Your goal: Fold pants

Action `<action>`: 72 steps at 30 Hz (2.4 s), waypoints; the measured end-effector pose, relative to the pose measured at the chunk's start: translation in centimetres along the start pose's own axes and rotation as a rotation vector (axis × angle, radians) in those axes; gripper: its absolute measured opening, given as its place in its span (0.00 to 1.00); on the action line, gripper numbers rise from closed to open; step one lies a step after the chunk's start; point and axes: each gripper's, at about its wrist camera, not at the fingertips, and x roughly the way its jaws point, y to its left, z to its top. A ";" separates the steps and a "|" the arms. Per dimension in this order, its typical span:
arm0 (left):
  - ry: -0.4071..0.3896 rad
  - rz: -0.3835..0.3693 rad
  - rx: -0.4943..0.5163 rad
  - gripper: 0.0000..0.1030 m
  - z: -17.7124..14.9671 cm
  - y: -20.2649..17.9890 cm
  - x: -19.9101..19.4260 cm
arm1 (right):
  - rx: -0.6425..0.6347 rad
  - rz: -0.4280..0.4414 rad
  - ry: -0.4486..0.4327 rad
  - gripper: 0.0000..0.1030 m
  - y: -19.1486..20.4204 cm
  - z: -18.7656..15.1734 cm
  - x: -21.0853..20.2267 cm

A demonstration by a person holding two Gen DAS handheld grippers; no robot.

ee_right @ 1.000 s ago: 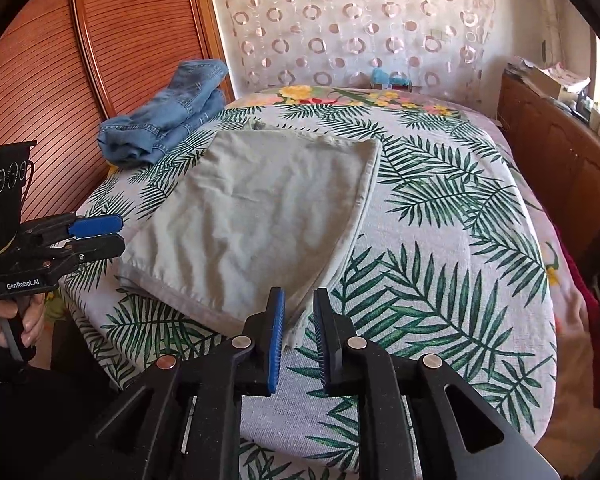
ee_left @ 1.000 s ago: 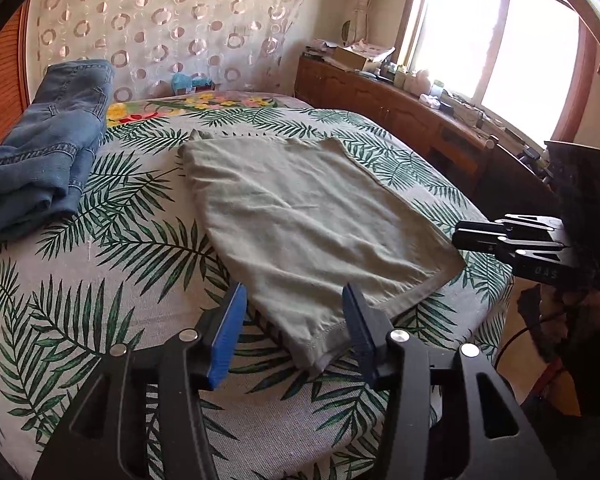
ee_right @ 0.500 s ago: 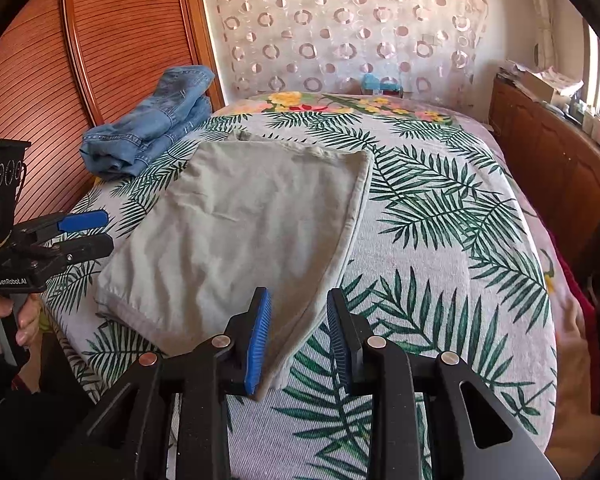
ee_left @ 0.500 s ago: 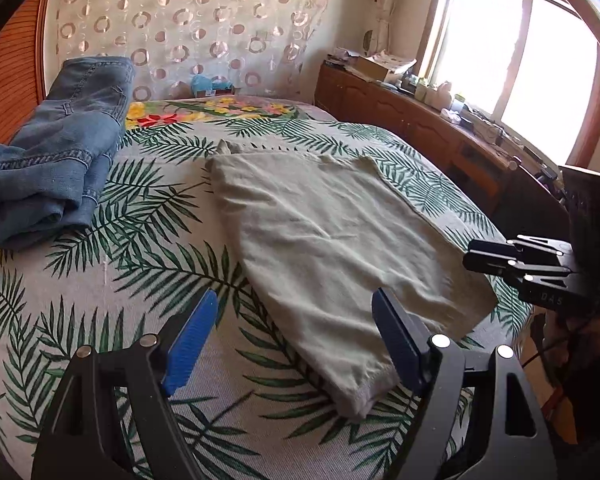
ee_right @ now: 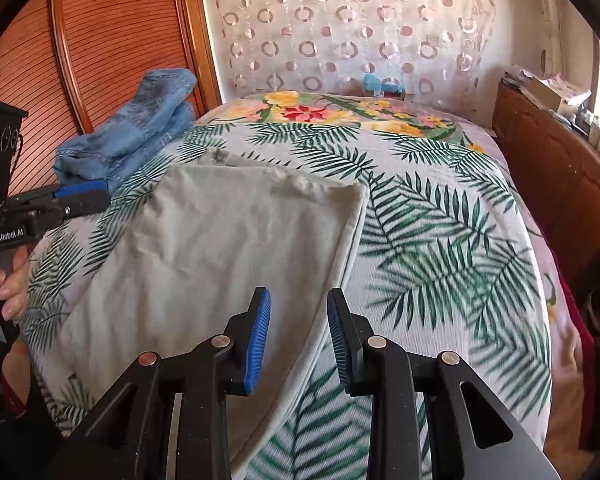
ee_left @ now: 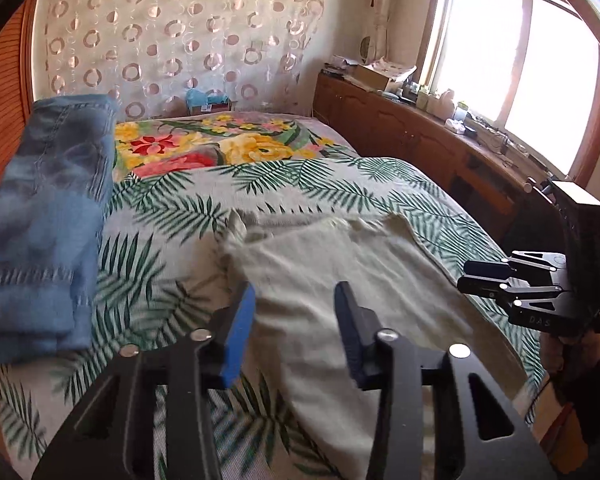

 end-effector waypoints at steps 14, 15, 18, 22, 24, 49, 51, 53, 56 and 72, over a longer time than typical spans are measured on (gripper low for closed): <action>0.150 0.043 0.001 0.28 4.1 2.6 8.9 | -0.117 0.022 0.072 0.30 -0.1 4.9 8.6; 0.167 0.047 -0.002 0.28 4.1 2.8 9.4 | -0.125 0.019 0.070 0.30 0.0 5.0 8.8; 0.184 0.050 0.006 0.28 3.9 3.0 10.3 | -0.148 0.006 0.058 0.30 0.3 4.8 9.1; 0.180 0.066 0.036 0.28 4.1 2.8 10.6 | -0.142 0.014 0.040 0.30 0.1 4.4 9.2; 0.178 0.086 0.056 0.23 4.1 2.6 10.6 | -0.134 0.024 0.040 0.30 -0.1 4.2 8.9; 0.043 0.163 -0.056 0.02 5.5 5.8 7.9 | -0.145 0.020 0.043 0.35 0.4 4.2 8.8; 0.069 0.136 -0.043 0.04 5.4 5.3 8.2 | -0.144 0.021 0.043 0.35 0.3 4.2 8.8; 0.093 0.110 -0.039 0.22 5.3 4.8 8.6 | -0.145 0.020 0.043 0.35 0.4 4.2 8.8; 0.090 0.075 -0.024 0.35 5.0 3.8 8.7 | -0.145 0.019 0.042 0.35 0.3 4.2 8.8; 0.191 0.056 0.058 0.28 4.0 1.1 10.8 | -0.144 0.020 0.042 0.35 0.4 4.1 8.8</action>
